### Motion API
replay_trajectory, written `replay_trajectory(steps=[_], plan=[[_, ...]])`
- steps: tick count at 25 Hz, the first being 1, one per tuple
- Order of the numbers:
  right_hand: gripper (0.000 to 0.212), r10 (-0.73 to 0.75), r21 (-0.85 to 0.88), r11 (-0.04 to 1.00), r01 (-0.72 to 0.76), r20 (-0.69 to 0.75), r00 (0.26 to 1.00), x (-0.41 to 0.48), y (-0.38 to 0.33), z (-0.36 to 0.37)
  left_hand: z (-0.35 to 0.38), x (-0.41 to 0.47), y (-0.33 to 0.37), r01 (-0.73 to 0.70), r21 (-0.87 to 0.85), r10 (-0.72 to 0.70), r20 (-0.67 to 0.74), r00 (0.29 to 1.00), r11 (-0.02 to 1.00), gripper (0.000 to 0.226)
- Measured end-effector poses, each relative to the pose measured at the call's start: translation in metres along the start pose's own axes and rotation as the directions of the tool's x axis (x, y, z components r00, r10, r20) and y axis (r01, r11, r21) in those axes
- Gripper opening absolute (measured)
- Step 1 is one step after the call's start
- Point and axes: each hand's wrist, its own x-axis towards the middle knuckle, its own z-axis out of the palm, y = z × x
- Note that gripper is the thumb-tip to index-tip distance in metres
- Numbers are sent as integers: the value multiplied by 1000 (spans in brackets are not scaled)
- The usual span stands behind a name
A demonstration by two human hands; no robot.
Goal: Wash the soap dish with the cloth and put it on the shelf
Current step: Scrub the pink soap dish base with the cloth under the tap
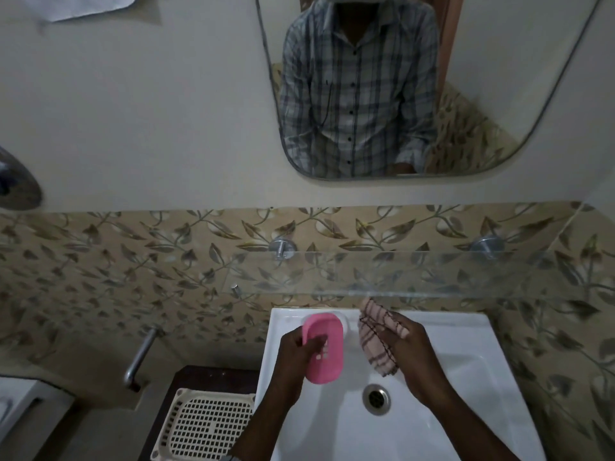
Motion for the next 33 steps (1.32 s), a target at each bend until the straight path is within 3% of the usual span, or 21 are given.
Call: replay_trajectory(steps=[3,5,6,8,10,13,16,18,22,24,26,28,31,33], plan=[[36,-54,-104,993,57,33,998,-6,2,32,11,-8,2,-140,246,146,-6,989,959,18],[38,-224,-254,931,261,164,961,-16,2,62,18,-12,7,-224,305,246,-34,969,926,19],[39,-286,-236,916,325,186,940,-18,3,71,19,-15,10,-254,336,286,-49,957,907,22],[39,-283,-117,949,294,104,953,-19,7,78,16,-18,11,-278,375,318,-49,947,884,19],[46,-232,-107,966,237,57,971,-21,9,76,13,-21,10,-274,363,320,-74,944,891,12],[54,-313,-244,913,328,98,945,-25,13,77,11,-21,12,-260,332,307,-96,947,907,11],[55,-326,-243,910,336,79,942,-26,8,77,17,-26,19,-255,271,291,-101,951,928,14],[53,-373,-332,867,372,63,926,-26,10,82,21,-28,23,-274,250,309,-114,944,929,10],[37,-54,-113,992,48,-49,997,-28,25,79,25,-36,23,-297,89,308,-174,935,951,12],[24,-10,-116,993,-2,-106,994,-29,29,74,25,-41,19,-260,53,265,-160,951,964,12],[28,-189,-339,932,132,-143,971,-26,31,65,23,-41,21,-213,144,226,-80,971,966,19],[35,-343,-549,796,253,-65,937,-24,28,56,21,-35,27,-184,341,195,2,981,922,31],[34,-524,-705,610,361,-18,852,-24,27,63,25,-26,42,-195,516,217,18,976,834,12],[46,-597,-707,580,405,-30,801,-27,29,74,26,-22,45,-232,552,264,23,964,801,10]])
